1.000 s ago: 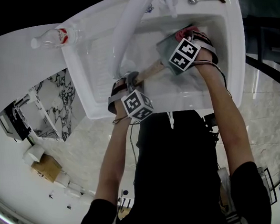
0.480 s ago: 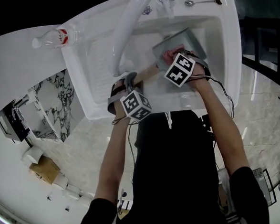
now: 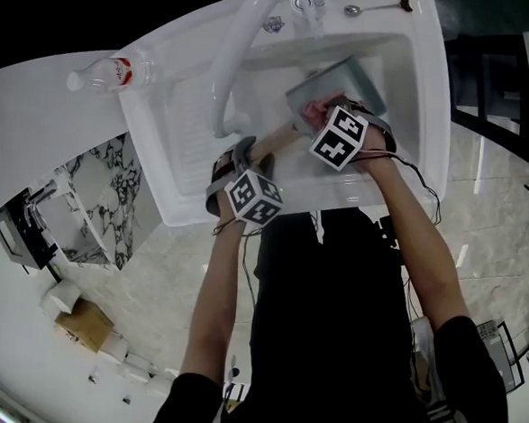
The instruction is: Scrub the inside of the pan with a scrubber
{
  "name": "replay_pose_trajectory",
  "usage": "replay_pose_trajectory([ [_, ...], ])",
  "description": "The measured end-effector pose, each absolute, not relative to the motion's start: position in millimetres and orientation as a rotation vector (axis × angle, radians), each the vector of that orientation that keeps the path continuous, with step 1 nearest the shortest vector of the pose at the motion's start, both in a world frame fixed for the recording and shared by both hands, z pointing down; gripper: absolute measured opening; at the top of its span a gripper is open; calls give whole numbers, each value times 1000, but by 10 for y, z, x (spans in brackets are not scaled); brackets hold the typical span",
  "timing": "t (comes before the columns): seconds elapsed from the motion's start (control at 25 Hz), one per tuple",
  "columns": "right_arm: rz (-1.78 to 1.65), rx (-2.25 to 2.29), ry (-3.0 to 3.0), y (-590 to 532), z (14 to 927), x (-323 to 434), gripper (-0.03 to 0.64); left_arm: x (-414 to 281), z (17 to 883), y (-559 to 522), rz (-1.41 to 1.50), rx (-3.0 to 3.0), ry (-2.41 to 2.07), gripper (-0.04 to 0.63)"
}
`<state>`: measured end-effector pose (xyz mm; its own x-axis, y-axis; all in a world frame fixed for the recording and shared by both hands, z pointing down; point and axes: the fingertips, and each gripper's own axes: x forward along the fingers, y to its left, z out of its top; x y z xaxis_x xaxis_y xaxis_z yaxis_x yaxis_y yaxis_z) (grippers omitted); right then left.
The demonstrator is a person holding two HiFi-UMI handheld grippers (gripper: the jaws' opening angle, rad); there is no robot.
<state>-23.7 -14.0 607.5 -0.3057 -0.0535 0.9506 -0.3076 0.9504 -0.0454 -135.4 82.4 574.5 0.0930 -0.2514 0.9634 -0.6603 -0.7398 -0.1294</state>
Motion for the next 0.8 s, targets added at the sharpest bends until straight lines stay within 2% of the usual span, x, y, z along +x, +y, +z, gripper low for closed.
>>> replay_pose_trajectory([
  [0.24,255,304,-1900,-201,5928,-147,40,-1342,5692,834,1624,2045,-904,264],
  [0.8,256,490,-1966,-376,5268,180,40,-1453,5180,775,1460,2078,-1114,284],
])
